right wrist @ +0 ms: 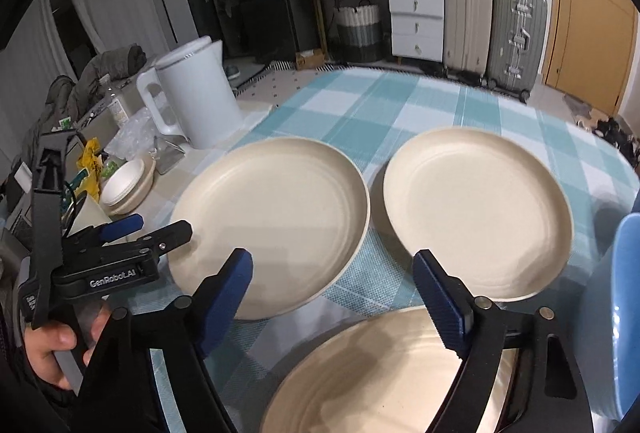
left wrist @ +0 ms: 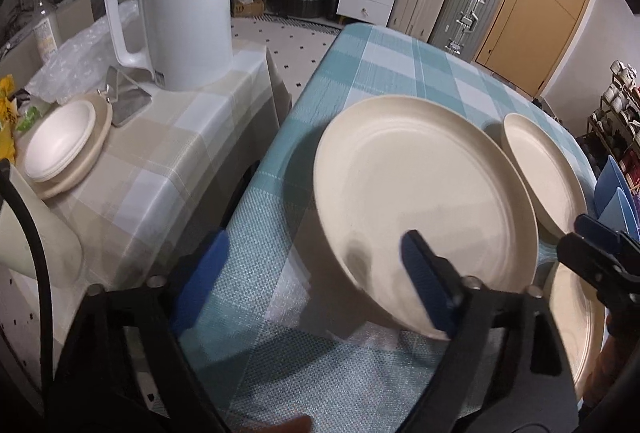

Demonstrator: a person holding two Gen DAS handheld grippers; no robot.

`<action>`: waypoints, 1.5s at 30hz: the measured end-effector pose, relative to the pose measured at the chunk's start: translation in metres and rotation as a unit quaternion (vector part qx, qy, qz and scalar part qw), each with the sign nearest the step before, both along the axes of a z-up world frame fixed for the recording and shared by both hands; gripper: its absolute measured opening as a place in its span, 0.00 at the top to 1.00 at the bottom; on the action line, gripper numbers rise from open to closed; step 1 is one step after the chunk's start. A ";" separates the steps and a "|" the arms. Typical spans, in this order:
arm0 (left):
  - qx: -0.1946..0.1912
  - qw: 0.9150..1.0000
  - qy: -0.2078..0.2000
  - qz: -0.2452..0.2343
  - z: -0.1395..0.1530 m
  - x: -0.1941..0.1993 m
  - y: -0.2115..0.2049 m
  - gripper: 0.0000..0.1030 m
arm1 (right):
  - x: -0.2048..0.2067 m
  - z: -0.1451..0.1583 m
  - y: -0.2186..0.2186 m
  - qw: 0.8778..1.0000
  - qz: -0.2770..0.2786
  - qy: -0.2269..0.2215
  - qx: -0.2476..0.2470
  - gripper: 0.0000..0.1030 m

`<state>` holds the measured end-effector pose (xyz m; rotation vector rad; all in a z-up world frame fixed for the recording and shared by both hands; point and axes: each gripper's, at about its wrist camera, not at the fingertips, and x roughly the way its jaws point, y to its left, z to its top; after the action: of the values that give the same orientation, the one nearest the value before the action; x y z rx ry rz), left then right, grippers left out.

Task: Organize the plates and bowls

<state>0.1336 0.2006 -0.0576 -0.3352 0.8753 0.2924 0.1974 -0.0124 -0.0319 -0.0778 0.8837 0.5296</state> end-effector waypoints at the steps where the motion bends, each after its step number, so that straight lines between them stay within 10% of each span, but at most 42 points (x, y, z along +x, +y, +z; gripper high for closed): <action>1: -0.003 1.000 0.001 -0.001 -0.002 0.001 0.001 0.22 | 0.003 -0.004 0.000 1.000 0.000 0.006 -0.001 0.22; 30: -0.012 1.000 -0.007 -0.019 -0.003 0.001 -0.006 0.81 | 0.042 -0.047 0.022 0.998 -0.007 0.055 -0.028 0.77; 45: -0.005 1.000 -0.002 -0.020 -0.001 0.001 -0.013 0.82 | 0.037 -0.043 0.022 0.998 -0.012 0.042 -0.040 0.81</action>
<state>0.1348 0.1873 -0.0585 -0.3263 0.8793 0.2510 0.2343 0.0096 -0.0753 -0.1181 0.9862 0.4789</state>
